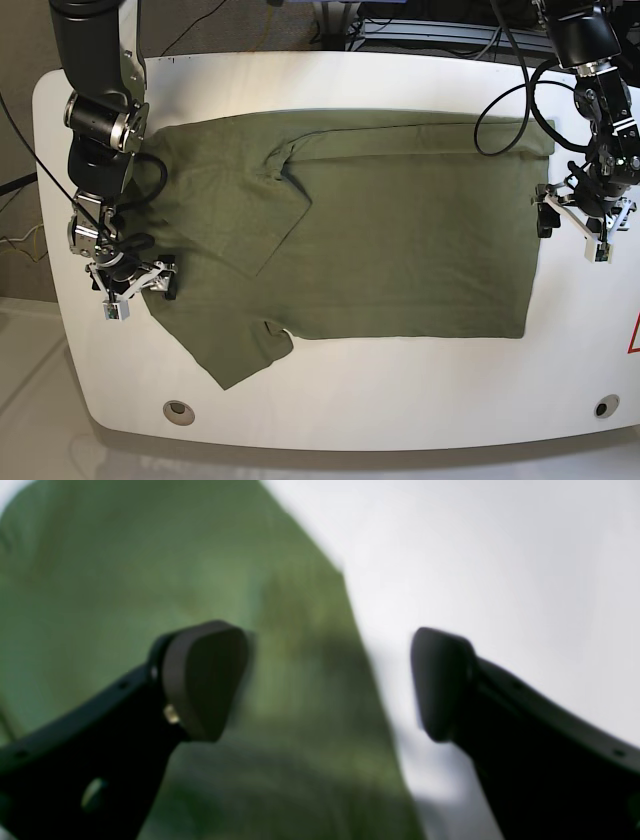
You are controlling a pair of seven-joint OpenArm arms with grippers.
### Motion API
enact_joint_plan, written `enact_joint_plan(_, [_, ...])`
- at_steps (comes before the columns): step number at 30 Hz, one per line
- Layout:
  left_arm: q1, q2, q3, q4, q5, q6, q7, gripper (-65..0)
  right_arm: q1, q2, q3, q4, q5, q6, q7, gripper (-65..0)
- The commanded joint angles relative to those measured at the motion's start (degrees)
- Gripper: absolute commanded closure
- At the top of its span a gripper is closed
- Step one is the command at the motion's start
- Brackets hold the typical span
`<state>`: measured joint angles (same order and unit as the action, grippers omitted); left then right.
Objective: Fold the T-shirt properly
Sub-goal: 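Move the right gripper down along the shirt edge to the hem corner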
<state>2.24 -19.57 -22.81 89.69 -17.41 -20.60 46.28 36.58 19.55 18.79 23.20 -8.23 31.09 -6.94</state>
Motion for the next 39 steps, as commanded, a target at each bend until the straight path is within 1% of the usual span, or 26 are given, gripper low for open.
enact_joint_plan(1, [-0.61,-1.04,-0.27,1.08,-0.39,-0.1,-1.32,-51.0,1.88,0.54,-2.39,-0.56,0.27,-1.33,-1.1,-52.0])
enact_joint_plan(4, [-0.61,-1.04,-0.27,1.08,-0.39,-0.1,-1.32,-51.0,1.71,-0.96,-4.24,-0.56,0.27,-2.3,-1.1,-52.0])
enact_joint_plan(8, [-0.61,-1.04,-0.36,1.08,-0.39,-0.1,-1.32,-51.0,1.71,-2.28,-4.41,-0.56,0.27,-2.3,-1.1,-52.0])
enact_joint_plan(14, [-0.53,-1.04,-0.36,1.08,-0.39,-0.1,-1.32,-51.0,1.88,-5.09,-4.59,-0.48,-0.08,-2.3,-1.19,-52.0])
enact_joint_plan(20, [-0.53,-1.04,-0.45,1.08,-0.39,-0.1,-1.4,-51.0,1.88,-6.5,-4.59,-0.48,-0.17,-2.48,-1.28,-51.3])
enact_joint_plan(21, [-0.53,-1.04,-0.88,1.08,-0.39,-0.1,-1.4,-51.0,1.88,-6.58,-4.68,-0.48,-0.17,-2.48,-1.28,-50.0])
enact_joint_plan(23, [-0.61,-1.04,-1.68,1.08,-0.39,-0.1,-1.4,-51.0,1.88,-6.58,-4.68,-0.48,-0.17,-2.48,-1.28,-45.1])
enact_joint_plan(25, [-0.79,-0.95,-2.12,1.08,-0.39,-0.1,-1.49,-51.0,1.88,-6.58,-4.68,-0.48,-0.17,-2.48,-1.28,-36.8])
enact_joint_plan(26, [-0.88,-0.95,-2.2,0.99,-0.39,-0.1,-1.49,-51.0,1.88,-6.5,-4.68,-0.48,-0.17,-2.48,-1.28,-29.1])
enact_joint_plan(28, [-0.97,-0.95,-2.2,0.9,-0.39,-0.1,-1.58,-51.0,1.88,-6.23,-4.68,-0.48,-0.17,-2.65,-1.28,-16.4])
enact_joint_plan(29, [-1.05,-0.95,-2.2,0.9,-0.39,-0.1,-1.58,-51.0,1.88,-6.14,-4.68,-0.48,-0.17,-2.65,-1.28,-11.1])
enact_joint_plan(30, [-1.05,-0.95,-2.12,0.82,-0.39,-0.1,-1.67,-51.0,1.88,-6.06,-4.68,-0.48,-0.17,-2.65,-1.28,-4.2])
enact_joint_plan(31, [-1.14,-0.95,-2.12,0.82,-0.39,-0.1,-1.84,-51.0,1.88,-5.97,-4.68,-0.48,-0.17,-2.65,-1.28,0.0])
enact_joint_plan(33, [-1.58,-0.95,-1.94,0.82,-0.39,-0.1,-2.55,-51.0,1.88,-5.97,-4.68,-0.48,-0.17,-2.65,-1.28,0.0])
enact_joint_plan(35, [-2.55,-0.87,-1.94,0.64,-0.31,-0.1,-3.16,-51.0,1.71,-5.44,-4.68,-0.48,-0.17,-2.65,-1.28,-1.5])
enact_joint_plan(39, [-3.95,-0.87,-1.85,-0.85,-0.31,-0.1,-3.25,-51.0,1.62,-4.83,-4.68,-0.56,-0.17,-2.65,-1.28,0.0])
